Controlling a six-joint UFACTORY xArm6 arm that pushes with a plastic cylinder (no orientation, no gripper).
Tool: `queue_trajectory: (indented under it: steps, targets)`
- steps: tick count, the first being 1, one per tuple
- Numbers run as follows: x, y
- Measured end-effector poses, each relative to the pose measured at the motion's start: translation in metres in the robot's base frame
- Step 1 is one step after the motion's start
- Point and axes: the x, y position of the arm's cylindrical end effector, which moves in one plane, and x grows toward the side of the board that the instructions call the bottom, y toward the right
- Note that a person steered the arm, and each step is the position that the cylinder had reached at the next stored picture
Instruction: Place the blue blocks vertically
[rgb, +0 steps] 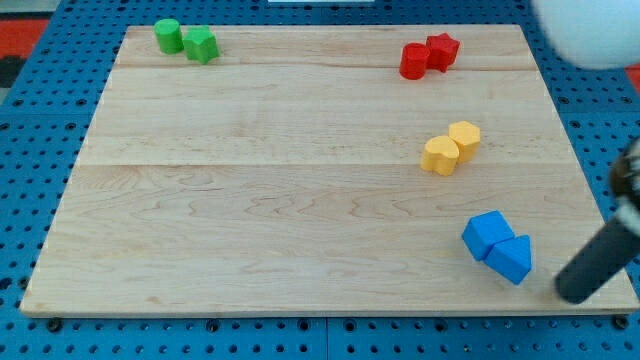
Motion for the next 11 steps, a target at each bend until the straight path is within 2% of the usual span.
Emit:
queue_trajectory:
  steps: [1, 2, 3, 4, 6, 7, 8, 9, 10, 11]
  targets:
    - [-0.024, -0.077]
    - [-0.026, -0.137]
    - [0.001, -0.095]
    - [0.004, 0.010]
    - [-0.047, -0.066]
    - [-0.063, -0.067]
    - [-0.051, -0.109]
    - [-0.088, -0.169]
    - [-0.065, -0.181]
    - [-0.040, -0.157]
